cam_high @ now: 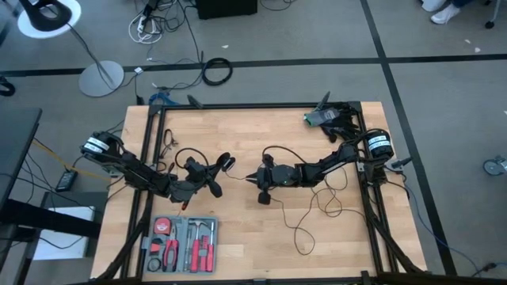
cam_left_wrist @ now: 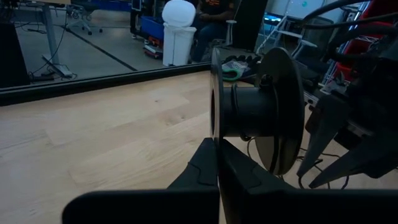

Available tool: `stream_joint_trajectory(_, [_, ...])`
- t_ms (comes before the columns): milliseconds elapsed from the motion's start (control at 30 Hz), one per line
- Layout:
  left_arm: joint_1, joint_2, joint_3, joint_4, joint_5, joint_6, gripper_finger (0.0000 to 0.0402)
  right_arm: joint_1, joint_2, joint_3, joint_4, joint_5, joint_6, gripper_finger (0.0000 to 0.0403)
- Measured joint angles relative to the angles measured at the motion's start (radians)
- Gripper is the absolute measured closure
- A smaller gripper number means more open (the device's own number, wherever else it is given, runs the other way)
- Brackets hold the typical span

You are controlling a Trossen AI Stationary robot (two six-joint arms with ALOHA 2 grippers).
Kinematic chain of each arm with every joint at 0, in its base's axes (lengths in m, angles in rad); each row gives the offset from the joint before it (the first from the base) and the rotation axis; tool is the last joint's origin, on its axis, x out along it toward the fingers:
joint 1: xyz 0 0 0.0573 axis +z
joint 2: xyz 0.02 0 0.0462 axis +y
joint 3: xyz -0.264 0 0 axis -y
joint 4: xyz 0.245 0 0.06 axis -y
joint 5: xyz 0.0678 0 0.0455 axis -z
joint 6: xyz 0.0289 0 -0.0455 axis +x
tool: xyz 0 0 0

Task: Coil cords
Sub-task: Coil the black wire onto the spool

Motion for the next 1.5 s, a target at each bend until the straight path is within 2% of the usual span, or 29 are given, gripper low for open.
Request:
stream_joint_trajectory(167, [0.000, 0.000, 0.000, -0.001, 0.000, 0.000, 0.0401, 0.000, 0.000, 0.000, -0.003, 0.005, -0.037, 0.0351])
stream_joint_trajectory(333, [0.000, 0.000, 0.000, -0.001, 0.000, 0.000, 0.0401, 0.000, -0.001, 0.000, -0.040, 0.062, -0.064, 0.0347])
stream_joint_trajectory(600, [0.000, 0.000, 0.000, -0.001, 0.000, 0.000, 0.0402, 0.000, -0.001, 0.000, -0.039, 0.063, -0.052, 0.0339])
stream_joint_trajectory(933, [0.000, 0.000, 0.000, -0.002, 0.000, 0.000, 0.0401, 0.000, -0.001, 0.000, 0.099, 0.063, -0.052, 0.0341])
stream_joint_trajectory(1267, [0.000, 0.000, 0.000, -0.002, 0.000, 0.000, 0.0402, 0.000, -0.001, 0.000, 0.090, 0.063, -0.050, 0.0342])
stream_joint_trajectory(1367, [0.000, 0.000, 0.000, -0.002, 0.000, 0.000, 0.0401, 0.000, -0.001, 0.000, 0.090, 0.063, -0.049, 0.0355])
stream_joint_trajectory(1500, [0.000, 0.000, 0.000, -0.002, 0.000, 0.000, 0.0402, -0.005, -0.001, 0.000, 0.085, 0.063, -0.018, 0.0394])
